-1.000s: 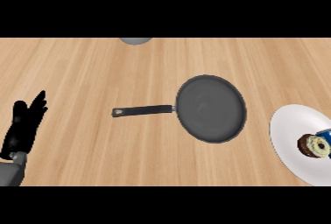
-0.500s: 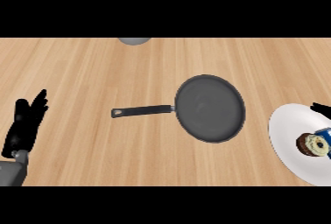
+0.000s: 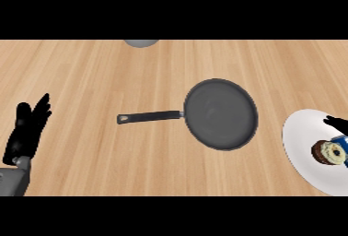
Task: Pick the cupcake from the plate and place it in the pan
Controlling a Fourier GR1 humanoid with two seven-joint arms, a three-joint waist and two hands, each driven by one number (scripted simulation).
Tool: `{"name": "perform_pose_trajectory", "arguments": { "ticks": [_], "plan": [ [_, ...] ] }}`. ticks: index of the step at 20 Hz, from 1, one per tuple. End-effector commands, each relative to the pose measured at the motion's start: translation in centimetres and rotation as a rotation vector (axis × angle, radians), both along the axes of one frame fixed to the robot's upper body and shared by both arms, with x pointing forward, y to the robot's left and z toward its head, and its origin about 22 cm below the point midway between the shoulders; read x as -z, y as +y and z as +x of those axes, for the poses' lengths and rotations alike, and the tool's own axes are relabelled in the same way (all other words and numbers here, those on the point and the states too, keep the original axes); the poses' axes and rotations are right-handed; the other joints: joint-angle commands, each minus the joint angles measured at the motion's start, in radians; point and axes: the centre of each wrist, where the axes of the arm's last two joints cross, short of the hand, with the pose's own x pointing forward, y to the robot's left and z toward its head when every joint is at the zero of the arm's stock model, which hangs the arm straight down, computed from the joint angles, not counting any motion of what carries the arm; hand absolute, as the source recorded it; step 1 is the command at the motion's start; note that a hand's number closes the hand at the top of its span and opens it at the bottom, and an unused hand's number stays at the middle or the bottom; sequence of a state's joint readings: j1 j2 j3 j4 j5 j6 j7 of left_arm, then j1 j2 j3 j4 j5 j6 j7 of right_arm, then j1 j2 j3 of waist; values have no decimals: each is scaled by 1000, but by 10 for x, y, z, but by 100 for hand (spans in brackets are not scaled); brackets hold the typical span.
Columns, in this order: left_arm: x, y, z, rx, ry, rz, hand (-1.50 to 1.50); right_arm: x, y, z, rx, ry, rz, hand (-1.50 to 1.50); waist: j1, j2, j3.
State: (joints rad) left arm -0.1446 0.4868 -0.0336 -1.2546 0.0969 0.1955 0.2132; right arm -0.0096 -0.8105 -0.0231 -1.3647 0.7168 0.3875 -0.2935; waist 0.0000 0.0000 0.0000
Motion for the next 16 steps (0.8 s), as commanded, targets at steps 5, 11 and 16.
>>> {"name": "perform_pose_trajectory", "arguments": {
  "ticks": [5, 11, 16],
  "plan": [
    [6, -13, 2, 0, -3, 8, 0, 6, 2, 17, -3, -8, 14, -150, 1, 0, 0],
    [-12, 1, 0, 1, 4, 3, 0, 17, -1, 21, -7, 14, 5, -150, 1, 0, 0],
    [-3, 3, 2, 18, 6, 15, 0, 49, 11, 25, 13, 17, 14, -150, 2, 1, 0]
  ]
}}
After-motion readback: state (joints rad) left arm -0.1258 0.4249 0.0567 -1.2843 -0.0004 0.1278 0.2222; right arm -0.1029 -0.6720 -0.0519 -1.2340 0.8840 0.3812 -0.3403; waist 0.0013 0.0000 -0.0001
